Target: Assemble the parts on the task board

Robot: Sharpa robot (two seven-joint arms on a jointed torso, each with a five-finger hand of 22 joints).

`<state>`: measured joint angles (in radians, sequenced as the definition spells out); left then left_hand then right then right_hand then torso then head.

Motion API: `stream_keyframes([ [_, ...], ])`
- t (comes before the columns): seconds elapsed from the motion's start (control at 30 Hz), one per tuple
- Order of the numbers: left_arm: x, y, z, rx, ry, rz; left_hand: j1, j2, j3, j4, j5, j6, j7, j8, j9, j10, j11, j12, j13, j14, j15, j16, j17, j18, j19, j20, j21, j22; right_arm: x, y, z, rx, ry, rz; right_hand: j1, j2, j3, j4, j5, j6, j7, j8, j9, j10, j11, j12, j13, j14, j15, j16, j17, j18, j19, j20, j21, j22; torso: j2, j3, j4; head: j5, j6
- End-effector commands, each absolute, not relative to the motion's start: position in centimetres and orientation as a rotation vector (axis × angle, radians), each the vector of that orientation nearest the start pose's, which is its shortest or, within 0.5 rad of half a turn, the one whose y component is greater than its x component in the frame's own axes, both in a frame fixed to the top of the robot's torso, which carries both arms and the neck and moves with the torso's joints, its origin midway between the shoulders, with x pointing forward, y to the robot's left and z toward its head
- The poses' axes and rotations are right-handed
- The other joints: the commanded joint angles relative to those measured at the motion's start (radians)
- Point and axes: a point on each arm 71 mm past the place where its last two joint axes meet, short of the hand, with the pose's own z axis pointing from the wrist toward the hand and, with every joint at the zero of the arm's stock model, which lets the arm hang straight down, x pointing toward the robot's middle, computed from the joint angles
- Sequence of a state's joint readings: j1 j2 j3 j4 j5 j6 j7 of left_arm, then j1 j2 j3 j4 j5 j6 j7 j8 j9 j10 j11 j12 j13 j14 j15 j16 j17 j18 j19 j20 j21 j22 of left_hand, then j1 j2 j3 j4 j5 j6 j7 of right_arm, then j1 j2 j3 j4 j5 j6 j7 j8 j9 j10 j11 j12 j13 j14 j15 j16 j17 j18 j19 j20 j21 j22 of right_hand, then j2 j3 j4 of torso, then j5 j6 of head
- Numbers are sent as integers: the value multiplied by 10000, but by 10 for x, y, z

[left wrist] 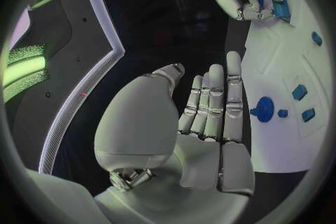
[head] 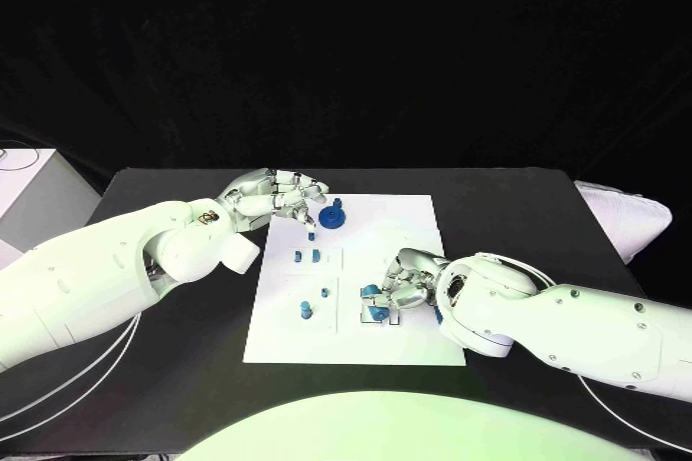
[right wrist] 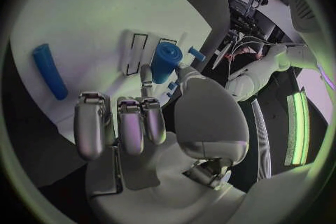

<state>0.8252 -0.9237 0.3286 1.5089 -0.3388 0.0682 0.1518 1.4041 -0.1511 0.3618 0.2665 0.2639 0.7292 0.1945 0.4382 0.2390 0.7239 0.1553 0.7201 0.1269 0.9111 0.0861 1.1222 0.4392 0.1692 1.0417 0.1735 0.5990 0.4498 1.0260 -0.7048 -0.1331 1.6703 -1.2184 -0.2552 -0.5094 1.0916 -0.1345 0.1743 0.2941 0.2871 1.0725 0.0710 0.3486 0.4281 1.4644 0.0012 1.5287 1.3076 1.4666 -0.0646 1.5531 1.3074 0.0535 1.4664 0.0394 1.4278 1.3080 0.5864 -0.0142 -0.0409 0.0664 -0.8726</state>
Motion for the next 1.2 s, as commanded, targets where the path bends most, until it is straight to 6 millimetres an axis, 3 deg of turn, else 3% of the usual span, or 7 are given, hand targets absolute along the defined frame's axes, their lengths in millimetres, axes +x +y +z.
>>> stream_keyframes([
  [0.03,455,242,-233,-10147,17780,-16387,0,89,-19,64,32,-66,252,48,-12,-64,20,50,-16,-68,-4,-32,5,131,51,-11,-67,-12,390,-113,-296,1295,22004,6188,-152,-12,2,-20,-252,-104,-7,-13,7,798,-59,3,2277,976,-55,56,2350,-193,576,-45,-7,1530,-5,-2,-8,15,0],
  [0.3,455,243,-233,-10167,17780,-16344,4,108,-15,77,35,-70,251,52,-15,-65,19,55,-17,-70,-4,-32,4,132,54,-10,-74,-17,388,-111,-295,1240,21927,6435,-1054,34,-796,23,-1652,-161,-19,160,107,784,-70,-43,2265,974,-62,49,2345,-189,572,-52,-42,1542,-9,4,0,15,0],
  [0.4,455,243,-233,-10169,17781,-16340,4,108,-15,77,35,-70,251,52,-15,-65,19,55,-17,-70,-4,-32,4,132,54,-10,-74,-17,387,-111,-295,1188,21870,6468,-1446,284,-1266,5,-1193,-208,-21,219,145,773,-71,-69,2254,973,-66,46,2341,-188,573,-56,-53,1550,-10,5,-4,22,0],
  [0.73,455,243,-233,-10172,17779,-16328,4,108,-15,77,35,-70,251,52,-15,-65,19,55,-17,-70,-4,-32,4,132,54,-10,-74,-17,385,-122,-293,998,21687,6470,-1536,509,-1694,-13,-1408,-238,-23,280,178,779,-73,-69,2263,974,-66,45,2344,-190,578,-56,-55,1566,-3,9,-2,68,0],
  [1.03,455,244,-233,-10184,17774,-16302,4,108,-15,77,35,-70,251,52,-15,-65,19,55,-17,-70,-4,-32,4,132,54,-10,-74,-17,379,-132,-285,1198,21042,7850,558,574,-1846,-150,-1018,-320,-42,421,230,750,-87,-136,2239,962,-81,14,2291,-171,555,-68,-164,1539,-4,14,-22,107,0],
  [1.07,455,244,-233,-10186,17772,-16301,4,108,-15,77,35,-70,251,52,-15,-65,19,55,-17,-70,-4,-32,4,132,54,-10,-74,-17,379,-132,-284,1226,20958,8000,949,511,-1785,-161,-1405,-224,-84,540,278,772,-119,-99,2268,959,-103,7,2279,-169,554,-81,-175,1541,-4,17,-25,108,0],
  [1.2,455,244,-233,-10186,17774,-16311,24,131,-9,89,39,-76,249,62,-22,-69,18,61,-21,-72,-5,-33,4,133,60,-10,-85,-26,377,-133,-284,1328,20874,8319,1901,217,-1617,-305,-1448,113,-331,1254,769,862,-321,60,2383,934,-261,-49,2177,-135,510,-201,-330,1458,-11,15,-27,87,0],
])
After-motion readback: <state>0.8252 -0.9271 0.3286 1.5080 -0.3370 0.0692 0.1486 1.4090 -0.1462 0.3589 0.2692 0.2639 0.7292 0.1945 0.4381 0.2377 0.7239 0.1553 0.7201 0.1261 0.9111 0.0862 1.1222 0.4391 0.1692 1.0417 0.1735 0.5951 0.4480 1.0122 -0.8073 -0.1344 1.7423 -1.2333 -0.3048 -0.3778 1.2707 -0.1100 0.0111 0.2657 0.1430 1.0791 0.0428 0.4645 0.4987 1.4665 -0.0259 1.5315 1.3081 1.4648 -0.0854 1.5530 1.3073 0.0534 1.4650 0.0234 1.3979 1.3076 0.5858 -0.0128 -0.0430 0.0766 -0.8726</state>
